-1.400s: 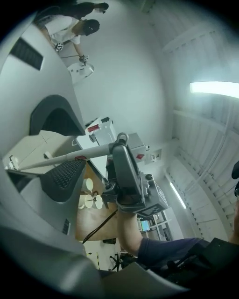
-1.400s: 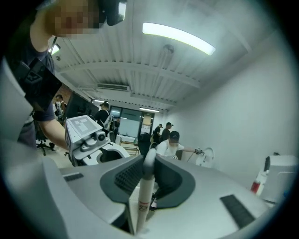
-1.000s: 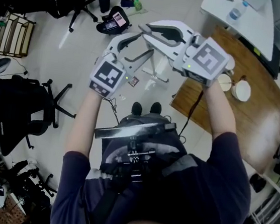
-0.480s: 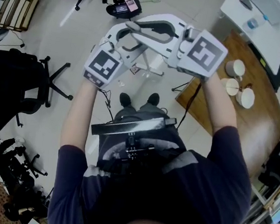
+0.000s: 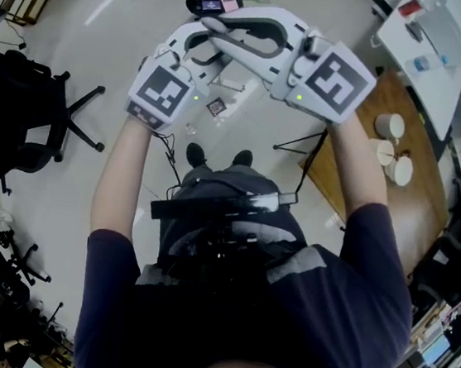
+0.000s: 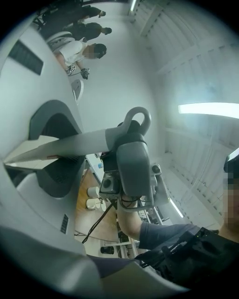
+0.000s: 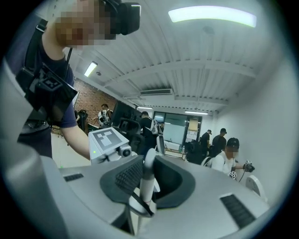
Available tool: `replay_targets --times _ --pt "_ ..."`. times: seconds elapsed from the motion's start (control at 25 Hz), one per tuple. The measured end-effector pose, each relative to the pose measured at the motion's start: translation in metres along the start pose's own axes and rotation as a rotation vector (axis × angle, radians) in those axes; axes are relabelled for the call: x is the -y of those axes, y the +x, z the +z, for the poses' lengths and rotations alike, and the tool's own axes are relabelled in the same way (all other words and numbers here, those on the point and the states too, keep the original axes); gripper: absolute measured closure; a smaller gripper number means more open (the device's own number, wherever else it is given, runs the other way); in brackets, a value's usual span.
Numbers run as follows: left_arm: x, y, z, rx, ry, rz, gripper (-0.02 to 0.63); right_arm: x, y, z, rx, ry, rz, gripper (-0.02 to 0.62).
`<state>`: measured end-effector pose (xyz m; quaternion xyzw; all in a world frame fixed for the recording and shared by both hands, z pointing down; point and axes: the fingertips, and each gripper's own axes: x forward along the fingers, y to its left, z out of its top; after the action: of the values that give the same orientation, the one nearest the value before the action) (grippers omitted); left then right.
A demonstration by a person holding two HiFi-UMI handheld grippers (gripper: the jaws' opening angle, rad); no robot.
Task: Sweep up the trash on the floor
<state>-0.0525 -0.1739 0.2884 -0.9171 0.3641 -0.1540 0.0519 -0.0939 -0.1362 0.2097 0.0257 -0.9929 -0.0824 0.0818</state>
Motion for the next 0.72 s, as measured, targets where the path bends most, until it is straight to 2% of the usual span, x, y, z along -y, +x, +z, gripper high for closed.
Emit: replay_targets --times 0.2,0.44,0.72 --pt "-0.043 -0.035 -0.04 -0.049 0.031 0.022 0.531 -0.004 0.065 -0.009 -0.045 -0.006 -0.001 0.506" --pt "-0.087 -0.054 -0.082 -0.088 -0.008 0.043 0.532 0.007 0.122 -0.029 -0.081 -0.003 -0.02 0.506" --pt "-0.127 -0.059 -0.123 -0.138 -0.03 0.111 0.532 0.023 0.17 -0.05 -0.086 -0.027 0.026 0.506"
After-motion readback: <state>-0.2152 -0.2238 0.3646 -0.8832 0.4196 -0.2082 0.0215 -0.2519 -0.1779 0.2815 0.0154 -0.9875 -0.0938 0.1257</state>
